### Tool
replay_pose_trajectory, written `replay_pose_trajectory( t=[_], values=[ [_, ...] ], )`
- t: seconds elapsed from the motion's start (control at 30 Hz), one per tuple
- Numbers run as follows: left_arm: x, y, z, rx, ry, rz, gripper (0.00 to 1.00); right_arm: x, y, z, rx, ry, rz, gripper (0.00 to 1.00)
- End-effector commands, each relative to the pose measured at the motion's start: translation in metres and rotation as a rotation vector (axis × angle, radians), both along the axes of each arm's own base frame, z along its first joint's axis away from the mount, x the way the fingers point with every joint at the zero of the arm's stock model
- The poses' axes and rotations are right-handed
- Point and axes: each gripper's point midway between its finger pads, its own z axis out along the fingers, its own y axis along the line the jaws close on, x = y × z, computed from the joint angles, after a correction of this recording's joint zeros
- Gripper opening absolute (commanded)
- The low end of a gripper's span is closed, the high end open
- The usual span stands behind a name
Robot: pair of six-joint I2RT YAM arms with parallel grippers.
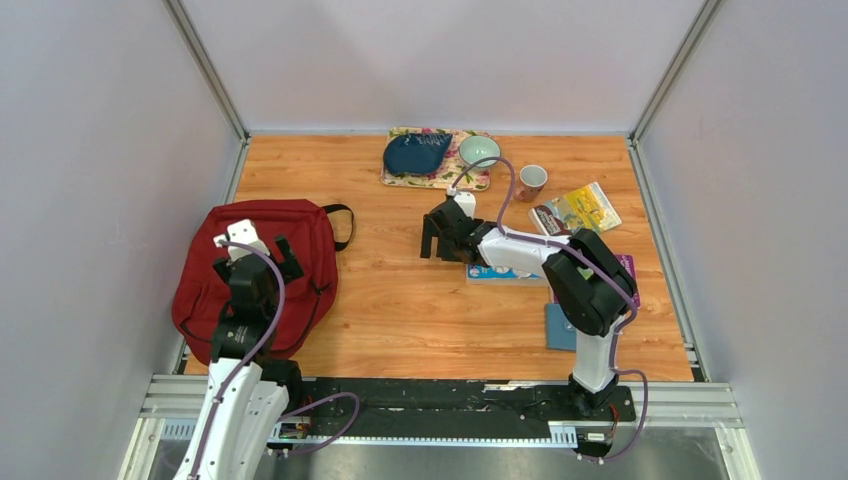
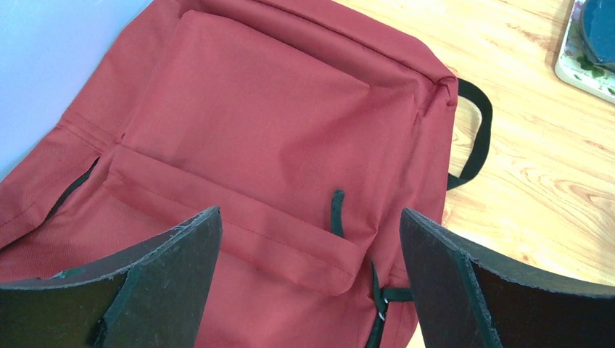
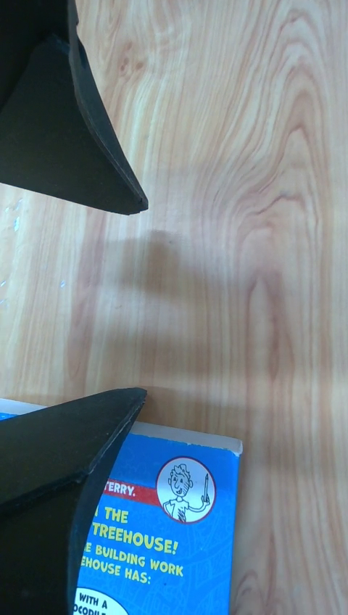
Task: Pack the student bag
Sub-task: Move the book to the center of the board, then move the student bag to the center of the board.
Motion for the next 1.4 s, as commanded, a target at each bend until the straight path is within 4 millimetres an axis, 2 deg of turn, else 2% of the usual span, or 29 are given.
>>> replay_pose_trajectory(
  t=[0.0,0.3,0.43,0.57,0.67,0.77,0.83,0.97,1.03,1.17,1.23,1.27,1.3,1.33,1.37],
  values=[
    [0.003,-0.001,0.003,-0.003,-0.008,-0.013,0.99,-0.016,-0.037,-0.008,-0.07,0.051,0.007,1.0],
    [0.004,-0.003,0.002,-0.008,-0.004,-0.024,0.99,-0.015,-0.076,-0.011,-0.066,0.074,-0.056,1.0],
    [0.004,-0.003,0.002,-0.008,-0.003,-0.026,0.99,-0.012,-0.079,-0.006,-0.041,0.059,-0.053,1.0],
    [0.004,-0.002,0.001,-0.007,0.0,-0.025,0.99,-0.005,-0.093,0.005,-0.059,0.032,-0.093,1.0],
    [0.004,-0.002,0.002,-0.007,0.0,-0.025,0.99,-0.004,-0.09,0.013,-0.024,0.029,-0.085,0.99],
    [0.004,-0.002,0.002,-0.007,0.003,-0.022,0.99,-0.006,-0.064,0.033,0.103,0.005,-0.013,0.99],
    [0.004,-0.001,0.001,-0.008,0.003,-0.016,0.99,-0.006,-0.042,0.055,0.225,-0.022,0.032,0.98],
    [0.003,0.001,0.001,-0.005,0.006,-0.006,0.99,-0.017,0.007,0.088,0.393,-0.018,0.15,0.96],
    [0.003,0.002,0.001,-0.006,0.005,0.001,0.99,-0.02,0.029,0.095,0.446,-0.014,0.196,0.96],
    [-0.001,0.008,0.004,0.0,-0.003,0.032,0.99,-0.032,0.087,0.109,0.569,0.039,0.328,0.96],
    [-0.003,0.011,0.006,0.001,-0.021,0.054,0.99,-0.025,0.112,0.113,0.59,0.036,0.376,0.95],
    [-0.004,0.012,0.006,0.003,-0.027,0.06,0.99,-0.03,0.126,0.1,0.586,0.067,0.419,0.95],
    [-0.004,0.013,0.008,0.003,-0.037,0.067,0.99,-0.021,0.142,0.12,0.615,0.03,0.452,0.95],
    [-0.006,0.015,0.01,0.004,-0.052,0.079,0.99,-0.019,0.15,0.118,0.615,0.04,0.467,0.95],
    [-0.006,0.017,0.01,0.005,-0.056,0.086,0.99,-0.022,0.162,0.102,0.617,0.079,0.5,0.95]
  ],
)
